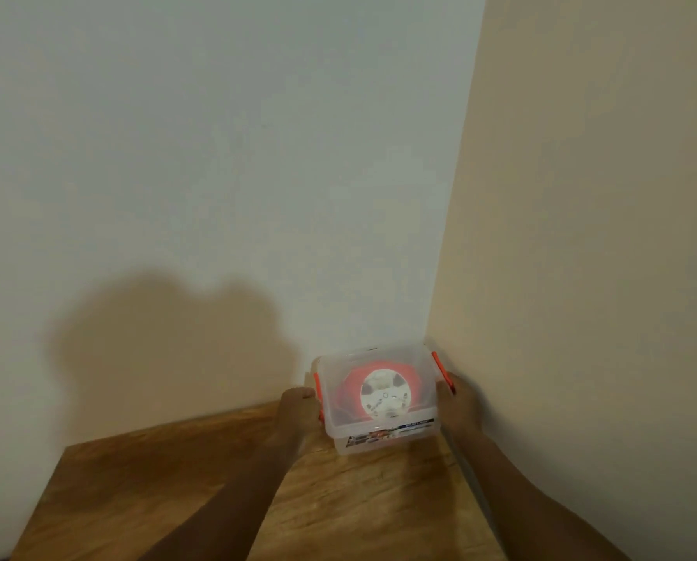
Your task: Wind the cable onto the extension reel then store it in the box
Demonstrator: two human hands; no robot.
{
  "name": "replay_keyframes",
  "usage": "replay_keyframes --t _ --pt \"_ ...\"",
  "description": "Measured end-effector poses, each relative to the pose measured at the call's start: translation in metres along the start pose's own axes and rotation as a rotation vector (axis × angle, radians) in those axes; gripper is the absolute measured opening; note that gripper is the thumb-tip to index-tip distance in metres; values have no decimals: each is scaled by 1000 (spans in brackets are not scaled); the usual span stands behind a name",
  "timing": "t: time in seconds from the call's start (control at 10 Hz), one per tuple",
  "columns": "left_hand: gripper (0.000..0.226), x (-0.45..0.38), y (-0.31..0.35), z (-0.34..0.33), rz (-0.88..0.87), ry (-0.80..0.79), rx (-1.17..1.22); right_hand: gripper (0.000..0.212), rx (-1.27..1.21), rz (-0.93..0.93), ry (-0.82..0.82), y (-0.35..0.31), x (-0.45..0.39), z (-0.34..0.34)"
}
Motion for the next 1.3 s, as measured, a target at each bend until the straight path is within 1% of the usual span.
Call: replay_keyframes --t 0.1,0.2,0.3,0.4,0.5,0.7,0.8,0.9,1.0,1.1,1.2,1.3 --pt "20 -7 -3 -6 -3 12 -32 25 9 2 -1 11 -7 -1" --pt "22 -11 -9 -17 1 -13 -33 29 0 -18 -12 30 -9 -4" --pt "28 -12 -15 -21 20 -22 -36 30 22 -13 1 32 -10 -5" --pt "30 -17 -15 -20 25 10 -36 32 28 -16 17 28 -16 -6" --pt "29 -16 -12 -18 7 68 -82 33 13 -30 -9 26 -19 -9" --pt "22 -6 -13 -18 -25 98 -44 33 -8 -56 -30 22 -15 -9" --pt "23 6 -8 -3 -88 163 -148 42 26 -41 19 17 -5 -5" --pt "33 7 4 29 -166 206 -305 39 98 49 69 -2 -1 1" --pt "31 17 43 78 -301 269 -421 45 213 186 47 -33 -2 -4" --pt "23 35 98 130 -482 362 -543 48 404 329 55 -81 -4 -15" --pt "18 67 155 180 -604 499 -668 46 503 552 175 -161 3 -21" --pt "22 103 202 224 -650 622 -697 52 560 728 205 -252 16 -29"
Point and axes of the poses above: each hand's wrist, its own x-axis away from the middle knuckle, its own z-axis out of the back of the hand, y = z × x, the point moved 10 cm from there along -x, towards the middle knuckle, and after that the axes turned 9 degrees about -y, right-handed, at the moved point
